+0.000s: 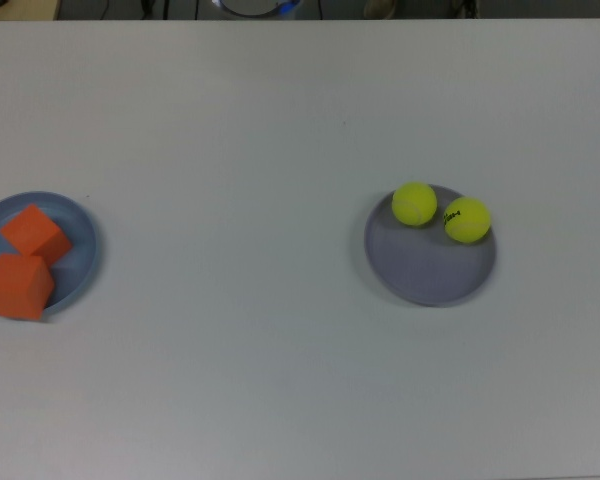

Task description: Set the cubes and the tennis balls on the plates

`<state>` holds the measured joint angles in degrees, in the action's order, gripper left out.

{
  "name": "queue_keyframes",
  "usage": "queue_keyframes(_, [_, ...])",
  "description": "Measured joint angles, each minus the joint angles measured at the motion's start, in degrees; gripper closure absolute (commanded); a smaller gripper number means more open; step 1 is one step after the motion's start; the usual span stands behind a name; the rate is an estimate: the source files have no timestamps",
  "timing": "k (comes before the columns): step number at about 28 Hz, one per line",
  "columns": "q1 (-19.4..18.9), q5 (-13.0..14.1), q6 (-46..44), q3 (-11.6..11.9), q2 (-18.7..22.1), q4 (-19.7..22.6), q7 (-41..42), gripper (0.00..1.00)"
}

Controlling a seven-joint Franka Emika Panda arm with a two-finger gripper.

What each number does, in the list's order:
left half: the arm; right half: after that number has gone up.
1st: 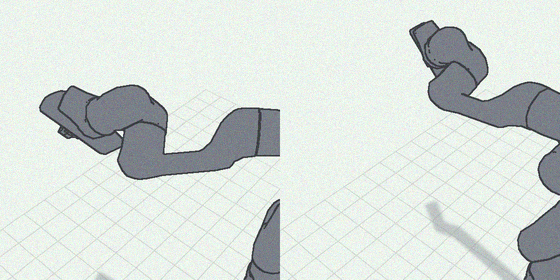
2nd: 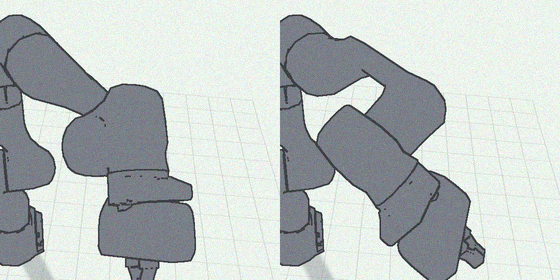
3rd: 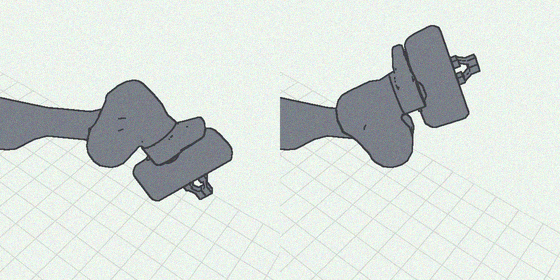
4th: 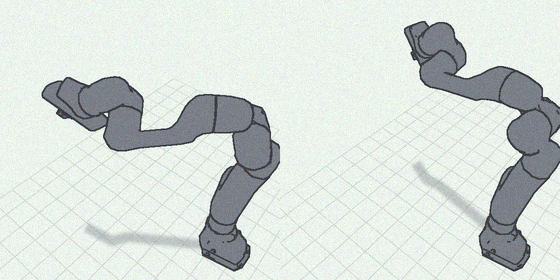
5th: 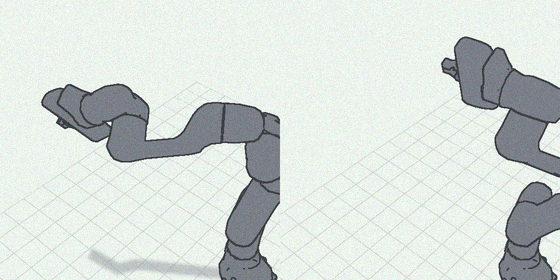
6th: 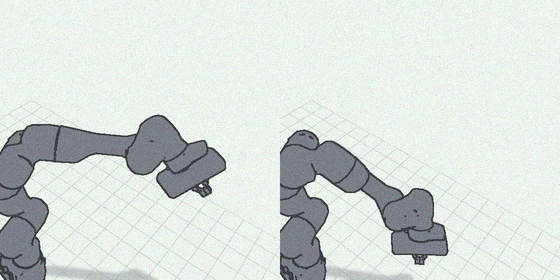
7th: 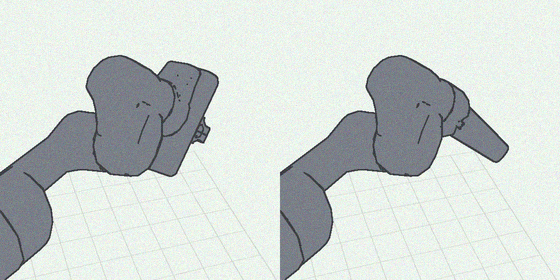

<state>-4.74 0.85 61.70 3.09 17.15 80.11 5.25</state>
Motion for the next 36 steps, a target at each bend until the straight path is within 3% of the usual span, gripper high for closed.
queue_keyframes(36, [0.1,0.8,0.0,1.0,0.2,0.0,-0.4,0.00])
